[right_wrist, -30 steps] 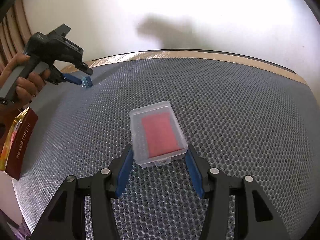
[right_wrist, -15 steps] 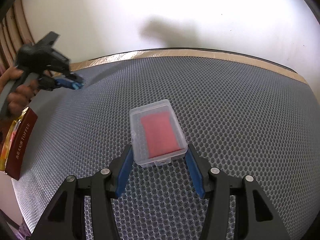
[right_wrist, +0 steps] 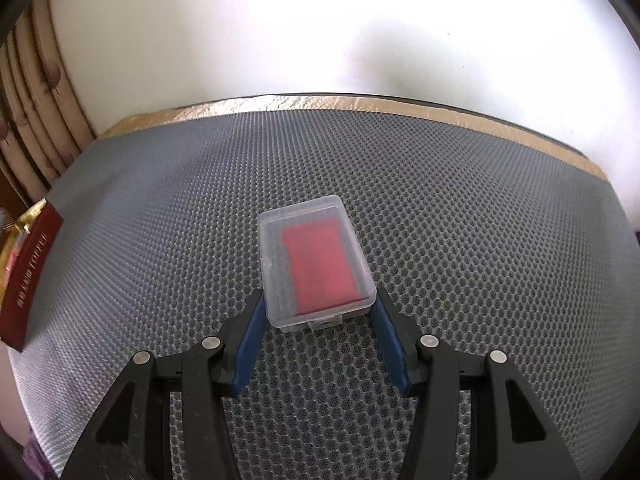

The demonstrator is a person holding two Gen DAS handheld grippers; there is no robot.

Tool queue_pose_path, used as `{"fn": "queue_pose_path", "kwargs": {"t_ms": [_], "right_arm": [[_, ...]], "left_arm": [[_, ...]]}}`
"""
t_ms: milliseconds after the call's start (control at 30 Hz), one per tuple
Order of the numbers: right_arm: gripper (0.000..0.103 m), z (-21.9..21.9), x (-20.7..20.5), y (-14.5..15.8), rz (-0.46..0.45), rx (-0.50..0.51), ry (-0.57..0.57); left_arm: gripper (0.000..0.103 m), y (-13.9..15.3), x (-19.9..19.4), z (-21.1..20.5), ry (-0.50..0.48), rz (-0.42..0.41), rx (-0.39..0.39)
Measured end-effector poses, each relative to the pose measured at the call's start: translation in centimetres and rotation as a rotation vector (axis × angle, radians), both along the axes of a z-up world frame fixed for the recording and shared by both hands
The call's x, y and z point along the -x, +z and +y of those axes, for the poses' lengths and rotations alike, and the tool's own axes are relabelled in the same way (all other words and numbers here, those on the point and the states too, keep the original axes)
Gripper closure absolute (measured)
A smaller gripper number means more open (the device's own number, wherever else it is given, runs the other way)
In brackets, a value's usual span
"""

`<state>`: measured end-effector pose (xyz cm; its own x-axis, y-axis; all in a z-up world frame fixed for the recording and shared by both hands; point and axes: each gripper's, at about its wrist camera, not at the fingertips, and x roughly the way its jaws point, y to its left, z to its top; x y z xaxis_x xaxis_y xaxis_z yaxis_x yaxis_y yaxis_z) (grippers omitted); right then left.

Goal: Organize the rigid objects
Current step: 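Drop the blue tin into the tray while the right gripper carries the pink case over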

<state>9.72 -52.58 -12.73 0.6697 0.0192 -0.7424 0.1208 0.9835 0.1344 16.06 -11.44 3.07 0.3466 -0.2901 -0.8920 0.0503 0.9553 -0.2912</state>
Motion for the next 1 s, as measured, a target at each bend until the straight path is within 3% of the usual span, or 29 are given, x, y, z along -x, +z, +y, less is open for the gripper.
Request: {"fn": "queue_pose_path", "kwargs": {"t_ms": [67, 167, 300, 500, 600, 700, 800, 900, 1000], "right_arm": [[0.054, 0.7, -0.1, 0.1, 0.007, 0.019, -0.007], [0.054, 1.2, -0.2, 0.1, 0.016, 0.01, -0.021], [0.054, 1.7, 0.0, 0.5, 0.028, -0.024, -0.042], [0.055, 3.4, 0.7, 1.8, 0.03, -0.027, -0.033], [0.055, 3.9, 1.0, 2.6, 0.026, -0.05, -0.029], [0.056, 4.3, 1.8, 3.4, 0.012, -0.116, -0.02], [0.056, 5.8, 2.1, 5.0, -0.016, -0.168, 0.019], [0.056, 8.5, 1.9, 7.4, -0.048, -0.154, 0.063], [0.056, 9.9, 1.5, 8.4, -0.06, -0.144, 0.086]], "left_arm": [[0.079, -0.6, 1.4, 2.9, 0.031, 0.008, -0.042], [0.079, -2.1, 2.5, 6.8, 0.057, 0.039, -0.023], [0.079, -4.4, 2.6, 7.7, 0.015, 0.049, -0.002], [0.079, -5.2, 3.5, 6.6, -0.013, -0.04, -0.088], [0.079, -5.6, 3.8, 7.2, -0.002, -0.048, -0.06], [0.079, -5.2, 4.5, 8.7, 0.053, -0.064, -0.016], [0.079, -4.1, 6.2, 10.3, 0.124, -0.154, -0.056], [0.078, -3.4, 7.5, 11.0, 0.148, -0.209, -0.105], [0.078, -3.3, 8.5, 11.5, 0.151, -0.227, -0.099]]}}
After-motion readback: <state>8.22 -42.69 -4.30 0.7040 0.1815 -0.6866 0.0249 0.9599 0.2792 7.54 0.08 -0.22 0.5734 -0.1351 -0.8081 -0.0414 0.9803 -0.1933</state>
